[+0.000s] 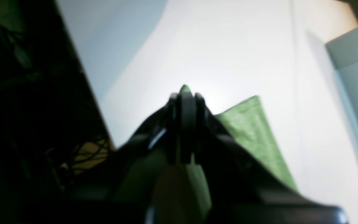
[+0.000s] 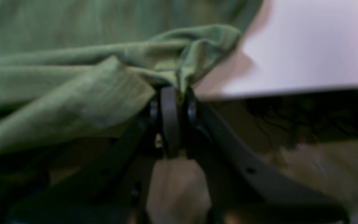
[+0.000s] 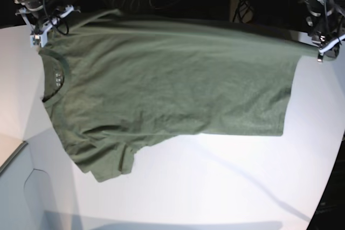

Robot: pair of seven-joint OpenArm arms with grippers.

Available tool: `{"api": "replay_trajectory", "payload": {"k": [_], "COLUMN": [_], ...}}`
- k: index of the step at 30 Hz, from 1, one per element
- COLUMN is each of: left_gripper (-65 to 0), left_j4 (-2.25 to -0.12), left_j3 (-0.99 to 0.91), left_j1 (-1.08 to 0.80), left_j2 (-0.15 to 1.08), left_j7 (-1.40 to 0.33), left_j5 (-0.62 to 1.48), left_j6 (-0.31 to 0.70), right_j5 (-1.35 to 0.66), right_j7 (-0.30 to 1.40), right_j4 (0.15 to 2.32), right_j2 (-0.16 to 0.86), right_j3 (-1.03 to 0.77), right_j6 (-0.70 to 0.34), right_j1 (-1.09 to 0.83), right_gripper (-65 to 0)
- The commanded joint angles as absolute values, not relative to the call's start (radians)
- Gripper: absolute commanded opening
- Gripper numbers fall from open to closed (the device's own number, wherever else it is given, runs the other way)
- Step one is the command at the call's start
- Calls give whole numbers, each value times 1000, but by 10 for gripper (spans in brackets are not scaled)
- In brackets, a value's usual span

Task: Layout the t-shirt on the table in an organized manner, then fold the t-shirt properly
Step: 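Release the shirt and raise both grippers away, then lower the left gripper onto the middle of the green shirt and grasp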

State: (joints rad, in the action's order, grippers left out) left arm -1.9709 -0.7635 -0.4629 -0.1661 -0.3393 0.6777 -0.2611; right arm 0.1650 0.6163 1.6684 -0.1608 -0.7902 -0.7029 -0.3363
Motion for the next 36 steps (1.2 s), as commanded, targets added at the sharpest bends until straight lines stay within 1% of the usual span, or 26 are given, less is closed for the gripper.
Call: {"api": "replay_trajectory", "payload": {"k": [1,5,13,18,23,26,30,32,34,36], "left_gripper": [-650,-650,-650,-650,-650,-650,-650,-649,-647,-617], "left_j4": [-2002,-2005,-2011,-2015,-2014,-2005,-2000,-1982,-1959,-1937], "left_j3": [-773,-766,-763,-661,-610,-602,-526,-489,-429,-381], "left_j1": [-466,-432,-239,-120,22,85,79,47,1,-44], "left_j2": [-156,-116,-48,39,101,110,97,94,64,21], "left_j7": [-295,-295,-305,-295,-298,-306,-300,-298,-297,-298], "left_j5": [668,670,668,668,657,627,572,582,598,596], "left_j6": [-255,-255,-255,-255,-255,-255,-255,-255,-255,-255], "right_j5": [162,150,148,117,4,-5,-5,-5,-5,-4], "right_j7": [602,602,602,602,602,602,602,602,602,602], "right_j4": [1693,1730,1873,1946,2000,1995,1966,1945,1934,1926], "right_j2": [-150,-145,-145,-148,-148,-148,-150,-150,-148,-148], "right_j3": [-797,-799,-796,-791,-789,-791,-794,-792,-796,-797], "right_j6": [-698,-698,-698,-698,-698,-698,-698,-698,-698,-698], "right_j1": [-332,-240,-19,91,140,156,150,150,150,150], "right_gripper": [-650,-650,-650,-650,-650,-650,-650,-650,-650,-650]}}
